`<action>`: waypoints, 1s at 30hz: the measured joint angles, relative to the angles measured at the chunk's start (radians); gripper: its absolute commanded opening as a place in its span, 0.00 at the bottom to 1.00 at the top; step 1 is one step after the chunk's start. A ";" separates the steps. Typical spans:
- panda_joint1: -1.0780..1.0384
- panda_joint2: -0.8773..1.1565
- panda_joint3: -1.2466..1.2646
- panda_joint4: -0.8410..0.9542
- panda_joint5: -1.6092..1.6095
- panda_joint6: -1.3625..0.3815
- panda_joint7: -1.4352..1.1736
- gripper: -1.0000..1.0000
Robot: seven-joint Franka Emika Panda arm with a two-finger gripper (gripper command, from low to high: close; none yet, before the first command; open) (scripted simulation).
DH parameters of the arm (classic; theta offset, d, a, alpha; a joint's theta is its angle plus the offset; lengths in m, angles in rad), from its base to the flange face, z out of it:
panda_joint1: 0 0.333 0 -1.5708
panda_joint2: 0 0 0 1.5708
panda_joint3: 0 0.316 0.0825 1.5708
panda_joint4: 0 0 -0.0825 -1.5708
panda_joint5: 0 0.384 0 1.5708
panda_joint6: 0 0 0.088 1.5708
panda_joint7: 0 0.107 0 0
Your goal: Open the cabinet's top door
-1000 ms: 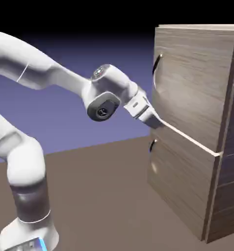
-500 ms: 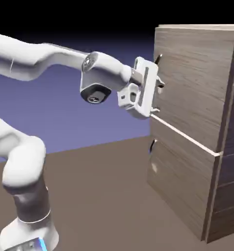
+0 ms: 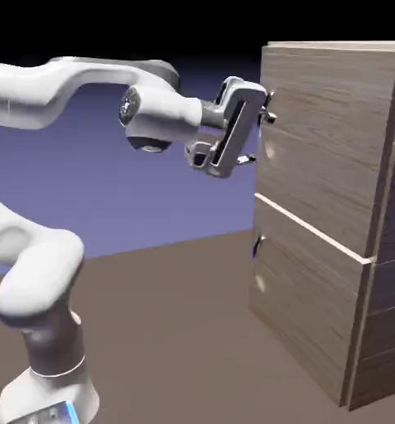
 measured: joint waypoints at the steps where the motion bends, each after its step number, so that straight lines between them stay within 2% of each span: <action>1: -0.012 -0.007 0.015 0.007 0.043 -0.001 0.019 0.50; 23: -0.279 -0.157 0.339 0.153 1.000 -0.012 0.442 0.50; 29: -0.432 -0.104 0.432 0.250 1.059 -0.052 0.443 0.50; 30: -0.466 -0.090 0.451 0.272 1.065 -0.061 0.439 0.00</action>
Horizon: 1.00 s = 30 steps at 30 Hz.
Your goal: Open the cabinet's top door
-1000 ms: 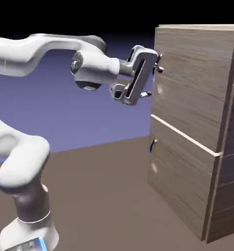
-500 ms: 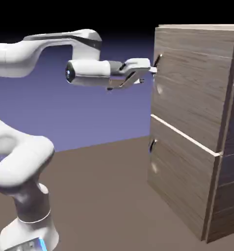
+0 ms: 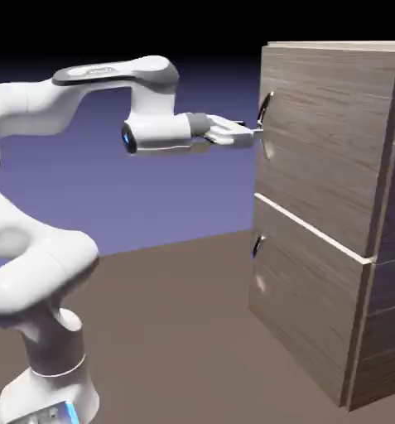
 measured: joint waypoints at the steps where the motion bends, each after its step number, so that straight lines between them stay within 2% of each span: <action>1: 0.000 0.000 0.000 0.000 0.000 0.000 0.000 0.00; 11: 0.326 -0.028 -0.262 -0.234 -0.201 -0.140 0.038 0.00; 20: 0.626 -0.157 -0.582 -0.462 -0.538 -0.282 0.153 0.00; 30: 0.759 -0.349 -0.899 -0.626 -0.974 -0.463 0.324 0.00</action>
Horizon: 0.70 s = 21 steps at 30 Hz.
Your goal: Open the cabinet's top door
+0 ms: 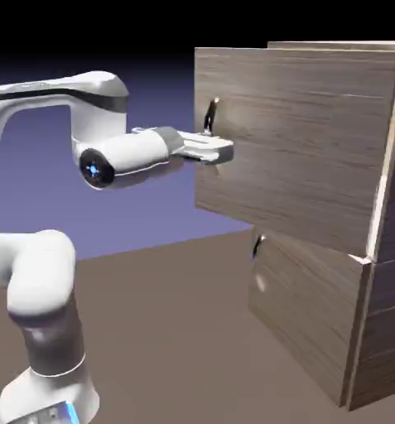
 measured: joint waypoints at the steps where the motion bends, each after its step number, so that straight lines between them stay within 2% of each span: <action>1: 0.001 -0.017 -0.032 -0.010 -0.043 -0.024 0.016 0.00; 11: -0.047 -0.109 -0.383 -0.037 -0.460 -0.325 0.110 0.00; 21: -0.030 -0.016 -0.745 0.102 -0.796 -0.662 0.103 0.00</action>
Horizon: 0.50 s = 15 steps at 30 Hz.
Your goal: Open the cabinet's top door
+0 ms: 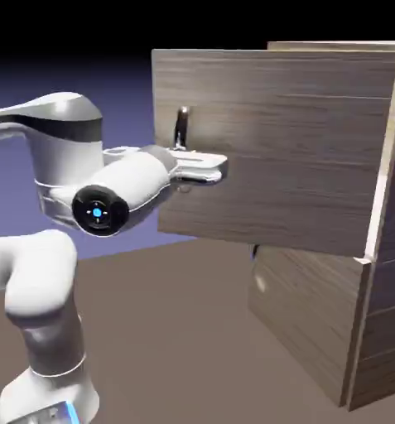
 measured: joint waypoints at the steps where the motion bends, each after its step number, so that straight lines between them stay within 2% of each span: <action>1: 0.013 0.016 -0.036 0.024 -0.030 -0.036 -0.003 0.00; 15: 0.421 0.207 -0.495 0.503 -0.331 -0.516 -0.021 0.00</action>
